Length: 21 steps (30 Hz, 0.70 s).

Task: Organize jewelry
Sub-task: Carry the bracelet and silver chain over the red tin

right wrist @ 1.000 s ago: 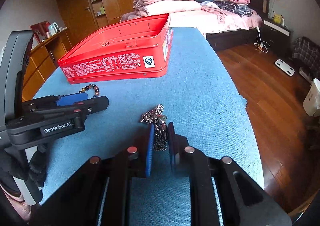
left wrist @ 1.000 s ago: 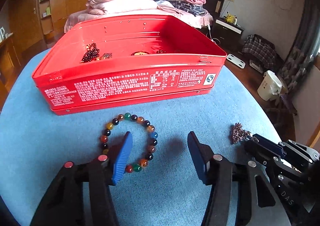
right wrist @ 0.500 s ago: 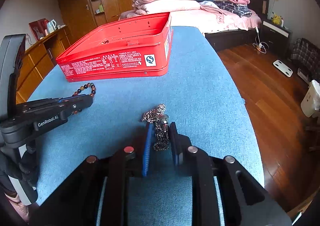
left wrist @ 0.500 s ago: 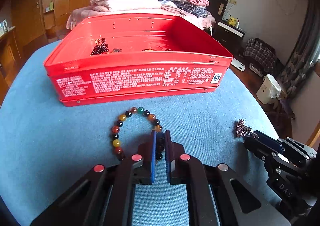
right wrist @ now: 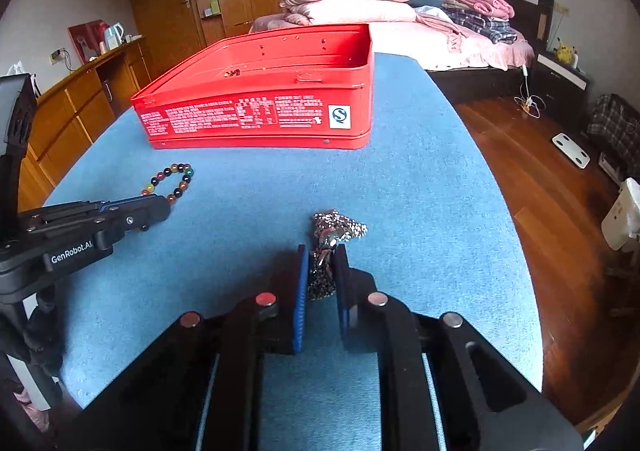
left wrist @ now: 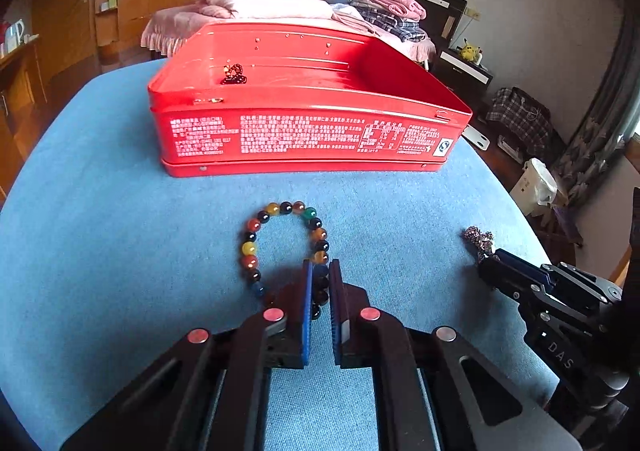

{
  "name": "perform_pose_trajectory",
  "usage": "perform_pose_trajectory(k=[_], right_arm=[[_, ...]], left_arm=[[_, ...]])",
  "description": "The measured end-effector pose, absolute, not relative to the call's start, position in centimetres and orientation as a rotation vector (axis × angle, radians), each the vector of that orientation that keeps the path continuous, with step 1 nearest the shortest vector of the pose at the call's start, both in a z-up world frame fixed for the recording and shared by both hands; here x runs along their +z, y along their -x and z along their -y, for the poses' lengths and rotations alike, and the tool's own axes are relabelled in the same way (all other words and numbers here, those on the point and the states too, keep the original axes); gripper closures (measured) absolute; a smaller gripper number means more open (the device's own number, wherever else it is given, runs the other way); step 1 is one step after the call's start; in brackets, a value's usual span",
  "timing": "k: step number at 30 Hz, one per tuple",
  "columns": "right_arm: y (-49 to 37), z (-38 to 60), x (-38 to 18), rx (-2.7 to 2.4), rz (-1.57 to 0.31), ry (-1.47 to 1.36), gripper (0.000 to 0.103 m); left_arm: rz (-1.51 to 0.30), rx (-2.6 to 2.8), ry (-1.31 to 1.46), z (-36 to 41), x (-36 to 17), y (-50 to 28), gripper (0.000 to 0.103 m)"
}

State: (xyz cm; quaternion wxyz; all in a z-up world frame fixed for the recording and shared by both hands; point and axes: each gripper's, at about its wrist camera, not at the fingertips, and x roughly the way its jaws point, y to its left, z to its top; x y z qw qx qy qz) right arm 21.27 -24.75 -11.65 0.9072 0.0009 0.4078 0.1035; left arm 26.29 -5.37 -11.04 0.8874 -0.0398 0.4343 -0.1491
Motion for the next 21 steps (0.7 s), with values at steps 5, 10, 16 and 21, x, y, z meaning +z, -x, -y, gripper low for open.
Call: perform_pose_trajectory(k=[5, 10, 16, 21], right_arm=[[-20.9, 23.5, -11.1, 0.264, -0.839, -0.032, 0.092], [-20.7, 22.4, -9.7, 0.302, -0.812, -0.041, 0.092], [-20.7, 21.9, -7.8, 0.328, -0.777, -0.048, 0.092], [-20.9, 21.8, -6.0, 0.333, -0.741, -0.04, 0.092]], left_arm=[[-0.896, -0.308, 0.125, 3.8, -10.8, -25.7, 0.095], [-0.848, -0.299, 0.146, 2.7, -9.2, -25.2, 0.095], [-0.802, -0.293, 0.151, 2.1, -7.5, -25.0, 0.095], [-0.77, -0.299, 0.159, 2.0, -6.2, -24.9, 0.095]])
